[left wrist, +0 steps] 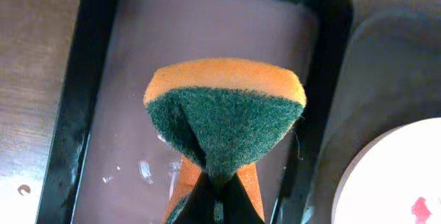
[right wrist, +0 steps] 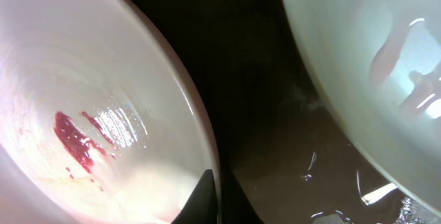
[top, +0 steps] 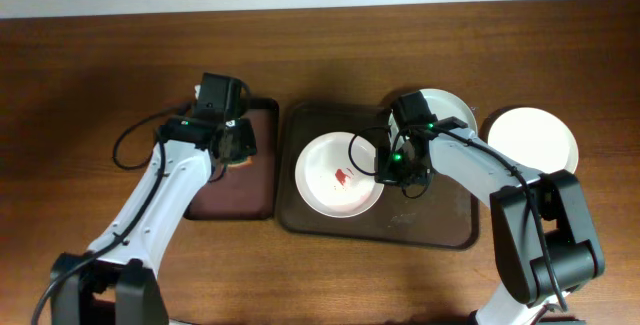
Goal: Clean dirty plates on tray and stack at the side
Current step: 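Lift the sponge with the left gripper and scrub the left plate, then lower the sponge back onto the small black tray with the left gripper, then carry the left plate with the right gripper onto the plate at the side, then slide the last plate to tray center and grip its rim with the right gripper, then lift the sponge with the left gripper and scrub the last plate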
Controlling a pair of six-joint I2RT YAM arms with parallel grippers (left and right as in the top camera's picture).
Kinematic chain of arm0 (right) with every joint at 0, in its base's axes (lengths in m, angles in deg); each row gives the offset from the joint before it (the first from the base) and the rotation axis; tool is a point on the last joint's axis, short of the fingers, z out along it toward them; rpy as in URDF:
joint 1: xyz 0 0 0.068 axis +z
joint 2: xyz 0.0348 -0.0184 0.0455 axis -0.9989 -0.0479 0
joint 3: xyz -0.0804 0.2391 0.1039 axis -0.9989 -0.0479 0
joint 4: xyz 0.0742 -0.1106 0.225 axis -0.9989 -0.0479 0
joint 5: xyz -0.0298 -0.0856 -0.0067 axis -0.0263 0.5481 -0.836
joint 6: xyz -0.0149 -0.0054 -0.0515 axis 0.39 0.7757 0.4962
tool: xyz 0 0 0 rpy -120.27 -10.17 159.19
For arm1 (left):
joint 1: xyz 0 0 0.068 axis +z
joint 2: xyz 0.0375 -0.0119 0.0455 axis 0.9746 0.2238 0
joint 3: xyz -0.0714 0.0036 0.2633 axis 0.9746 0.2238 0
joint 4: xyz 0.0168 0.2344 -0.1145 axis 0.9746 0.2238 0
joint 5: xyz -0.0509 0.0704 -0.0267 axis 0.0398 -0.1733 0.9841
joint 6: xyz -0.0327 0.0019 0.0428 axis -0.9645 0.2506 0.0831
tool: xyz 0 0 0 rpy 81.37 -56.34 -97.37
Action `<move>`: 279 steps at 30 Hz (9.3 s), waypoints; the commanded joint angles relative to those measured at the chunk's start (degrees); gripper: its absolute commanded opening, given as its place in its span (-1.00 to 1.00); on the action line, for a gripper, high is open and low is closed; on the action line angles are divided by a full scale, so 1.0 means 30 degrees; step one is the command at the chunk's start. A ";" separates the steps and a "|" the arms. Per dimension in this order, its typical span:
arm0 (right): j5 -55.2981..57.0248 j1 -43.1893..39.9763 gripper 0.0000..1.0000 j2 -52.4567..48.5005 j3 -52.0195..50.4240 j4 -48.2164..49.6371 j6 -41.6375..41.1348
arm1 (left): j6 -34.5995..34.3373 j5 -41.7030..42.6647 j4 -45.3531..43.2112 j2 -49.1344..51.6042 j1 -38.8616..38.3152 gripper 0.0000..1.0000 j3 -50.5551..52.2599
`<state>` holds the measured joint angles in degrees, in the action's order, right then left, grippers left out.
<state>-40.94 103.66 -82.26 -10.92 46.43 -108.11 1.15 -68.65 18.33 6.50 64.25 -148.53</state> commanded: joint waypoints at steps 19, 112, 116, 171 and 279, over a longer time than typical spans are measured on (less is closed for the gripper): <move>0.0386 0.0153 -0.92 0.0350 0.0066 -0.0138 0.0262 | 0.0233 -0.0066 0.1545 0.0211 0.0073 -1.00 0.0168; 0.3140 0.0160 -0.92 0.3526 0.1144 -0.1872 0.2404 | 0.3606 0.0954 0.1953 0.3949 0.0474 0.82 -0.1137; 0.6710 0.0437 -0.92 0.5945 0.1464 -0.2688 0.3789 | 0.3606 0.0954 0.1923 0.3949 0.0474 0.89 -0.1137; -0.1770 -1.2728 0.32 0.3359 0.1727 -0.3577 0.2040 | 0.3606 0.0954 0.1807 0.3949 0.0452 0.92 -0.1137; -0.2062 -0.3461 -0.92 -0.2127 0.3300 -0.3162 0.1173 | 0.1931 0.1173 -0.2317 -0.2601 0.0495 -1.00 -0.1632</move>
<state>-46.39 93.03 -88.43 -1.70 37.16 -104.18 7.79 -65.15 12.00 2.04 65.58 -152.25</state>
